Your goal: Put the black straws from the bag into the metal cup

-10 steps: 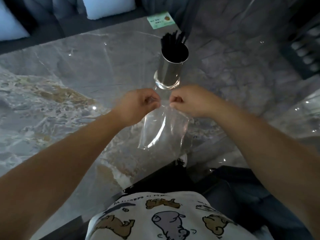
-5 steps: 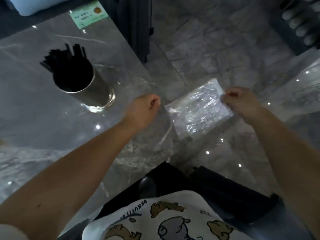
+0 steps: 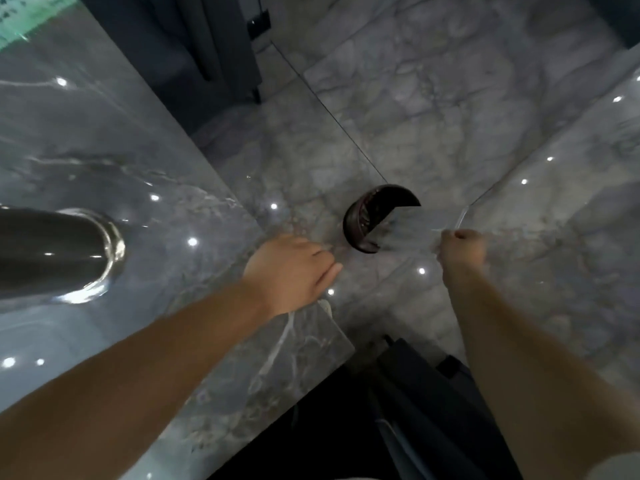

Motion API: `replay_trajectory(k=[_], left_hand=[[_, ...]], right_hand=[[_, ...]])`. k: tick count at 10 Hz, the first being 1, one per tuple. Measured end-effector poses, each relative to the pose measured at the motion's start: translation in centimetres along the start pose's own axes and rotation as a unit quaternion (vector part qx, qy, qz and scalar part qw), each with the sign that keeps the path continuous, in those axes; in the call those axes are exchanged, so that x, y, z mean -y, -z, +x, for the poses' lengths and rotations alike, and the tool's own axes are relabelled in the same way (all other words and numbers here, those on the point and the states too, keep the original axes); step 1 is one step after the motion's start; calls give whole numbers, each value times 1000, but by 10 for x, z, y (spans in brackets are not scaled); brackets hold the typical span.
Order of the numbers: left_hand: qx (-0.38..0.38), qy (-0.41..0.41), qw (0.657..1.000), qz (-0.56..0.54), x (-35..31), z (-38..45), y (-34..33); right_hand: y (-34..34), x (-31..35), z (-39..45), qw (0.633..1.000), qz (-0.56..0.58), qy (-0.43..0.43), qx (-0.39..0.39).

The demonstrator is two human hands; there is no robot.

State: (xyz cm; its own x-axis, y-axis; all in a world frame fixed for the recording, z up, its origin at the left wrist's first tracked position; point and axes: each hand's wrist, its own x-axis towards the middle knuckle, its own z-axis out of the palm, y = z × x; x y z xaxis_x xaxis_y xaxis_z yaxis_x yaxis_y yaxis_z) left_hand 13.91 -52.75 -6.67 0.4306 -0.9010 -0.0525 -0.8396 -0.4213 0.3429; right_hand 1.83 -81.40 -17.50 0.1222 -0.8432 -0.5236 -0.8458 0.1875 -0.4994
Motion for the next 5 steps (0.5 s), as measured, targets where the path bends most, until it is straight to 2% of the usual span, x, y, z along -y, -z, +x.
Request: replay_trajectory(k=[2,3,4,5], left_hand=[[5,7,1000,24,-1,4,-3],[5,5,1000,21,2,5,-6],[21,6,999,23,-1,4,-4],[28,10,999,15,0,4,-3]], right_hand=[[-33,-1,38,1000,-23,-11,16],[-42,3,42,991,-55,-70,98],[-42,4,34,984,-84,-81,135],[-36,1,15,983,-102,-43,145]])
